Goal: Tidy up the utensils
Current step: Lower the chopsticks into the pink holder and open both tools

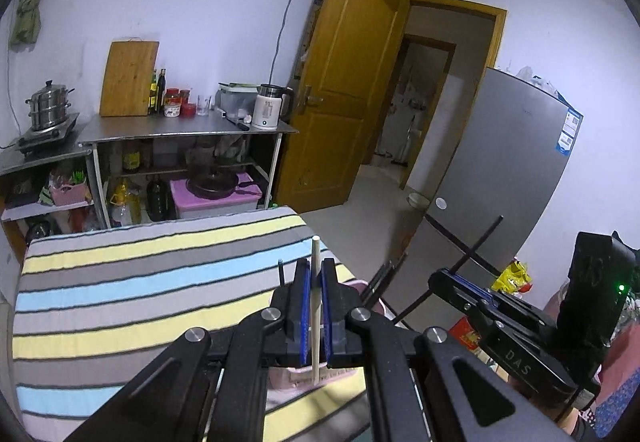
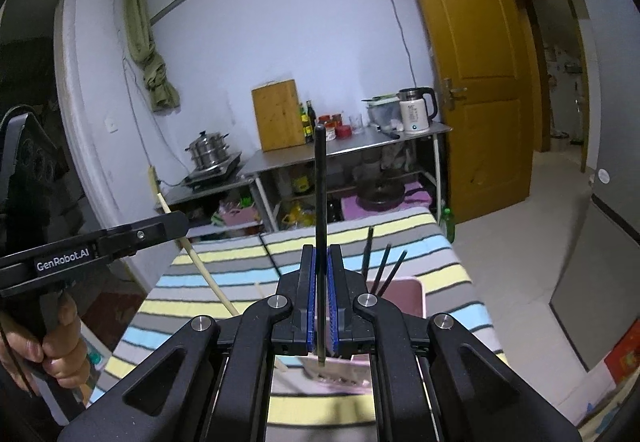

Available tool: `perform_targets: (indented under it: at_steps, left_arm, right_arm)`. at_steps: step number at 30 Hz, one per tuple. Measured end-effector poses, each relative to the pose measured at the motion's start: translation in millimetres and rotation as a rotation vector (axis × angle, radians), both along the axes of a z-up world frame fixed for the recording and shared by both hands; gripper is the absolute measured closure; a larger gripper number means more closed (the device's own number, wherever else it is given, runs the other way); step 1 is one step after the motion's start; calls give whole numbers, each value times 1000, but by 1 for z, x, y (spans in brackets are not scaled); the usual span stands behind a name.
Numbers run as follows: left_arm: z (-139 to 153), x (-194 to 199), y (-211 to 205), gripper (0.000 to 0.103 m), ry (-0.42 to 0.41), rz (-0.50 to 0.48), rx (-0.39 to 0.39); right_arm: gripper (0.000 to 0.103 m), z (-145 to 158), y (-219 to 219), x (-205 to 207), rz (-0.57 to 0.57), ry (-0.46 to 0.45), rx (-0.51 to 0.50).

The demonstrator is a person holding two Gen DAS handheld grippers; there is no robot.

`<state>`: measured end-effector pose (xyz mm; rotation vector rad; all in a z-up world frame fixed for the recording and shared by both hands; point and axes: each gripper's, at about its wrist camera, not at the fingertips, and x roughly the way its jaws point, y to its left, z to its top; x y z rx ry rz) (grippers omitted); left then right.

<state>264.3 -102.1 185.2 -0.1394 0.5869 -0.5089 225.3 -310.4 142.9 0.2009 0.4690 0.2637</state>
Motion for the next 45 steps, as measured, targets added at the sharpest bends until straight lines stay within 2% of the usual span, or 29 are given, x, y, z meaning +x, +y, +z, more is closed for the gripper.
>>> perform_targets:
  at_steps: [7,21,33,38,42,45]
  left_arm:
    - [-7,25,-11,98,-6,-6,11]
    - [-64,56,-28,98,47,-26,18]
    - [-99,63,-34,98,108,-50,51]
    - [-109,64,-34,98,135,-45,68]
    - [-109,61,-27,97,136,-30,51]
    - [-104,57,-22,97,129,-21,43]
  right_arm:
    - [98,-4,-2,14,-22,-10,-3]
    - [98,-47,2,33,-25,54,-22]
    - [98,-75,14,41,-11,121,-44]
    - [98,-82,16,42,-10,137,-50]
    - [97,-80,14,40,0,154,-44]
    - [90,-76,16,36,-6,144,-49]
